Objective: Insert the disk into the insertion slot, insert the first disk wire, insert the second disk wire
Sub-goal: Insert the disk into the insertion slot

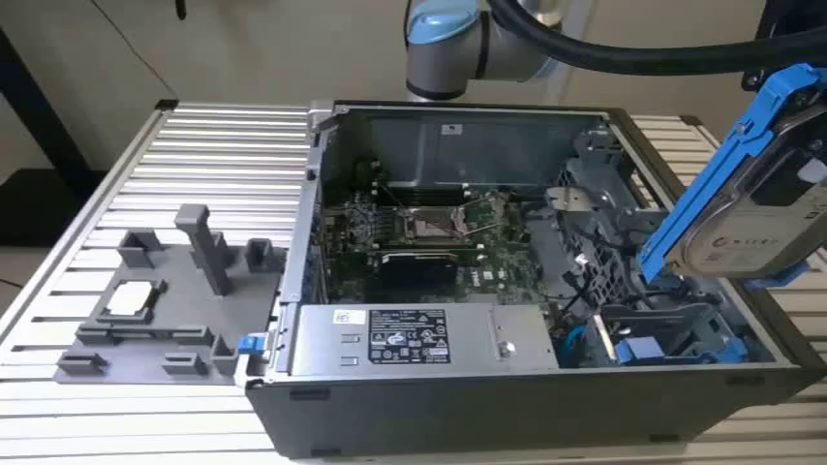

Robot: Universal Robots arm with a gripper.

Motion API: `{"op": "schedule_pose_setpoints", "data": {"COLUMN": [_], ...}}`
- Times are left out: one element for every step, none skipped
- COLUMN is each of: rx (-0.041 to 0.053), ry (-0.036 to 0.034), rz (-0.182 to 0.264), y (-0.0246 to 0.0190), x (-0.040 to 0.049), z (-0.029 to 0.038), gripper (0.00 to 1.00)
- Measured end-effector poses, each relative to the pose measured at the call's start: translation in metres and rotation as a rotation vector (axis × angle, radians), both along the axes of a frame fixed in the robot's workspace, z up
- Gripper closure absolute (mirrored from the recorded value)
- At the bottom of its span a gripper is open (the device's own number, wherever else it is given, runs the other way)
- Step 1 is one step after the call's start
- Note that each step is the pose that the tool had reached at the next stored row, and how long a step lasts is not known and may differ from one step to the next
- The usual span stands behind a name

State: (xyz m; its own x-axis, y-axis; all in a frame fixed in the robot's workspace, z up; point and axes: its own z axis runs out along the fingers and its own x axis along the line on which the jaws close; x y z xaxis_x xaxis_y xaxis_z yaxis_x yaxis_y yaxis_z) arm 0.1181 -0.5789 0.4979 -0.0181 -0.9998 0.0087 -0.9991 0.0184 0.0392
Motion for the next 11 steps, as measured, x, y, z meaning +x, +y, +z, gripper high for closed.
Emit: {"op": "schedule_pose_setpoints", "data": {"rx": [-0.0001,0.0,-0.0002,-0.0002,-0.0002,-0.0002,-0.0001,-0.0002,-0.0003,-0.0002,-0.0003], "ry": [0.0,0.0,0.0,0.0,0.0,0.0,0.0,0.0,0.0,0.0,0.0], "rz": [0.0,0.0,0.0,0.0,0.0,0.0,0.0,0.0,0.0,0.0,0.0], "y": [0.0,0.0,0.0,0.0,0.0,0.0,0.0,0.0,0.0,0.0,0.0], "x": [0.0,0.0,0.0,0.0,0.0,0.0,0.0,0.0,0.0,0.0,0.0], "z": [0.0,0.0,0.0,0.0,0.0,0.0,0.0,0.0,0.0,0.0,0.0], "gripper": [0.67,0.67,0.67,0.67,0.67,0.67,0.67,0.67,0.67,0.67,0.67]}}
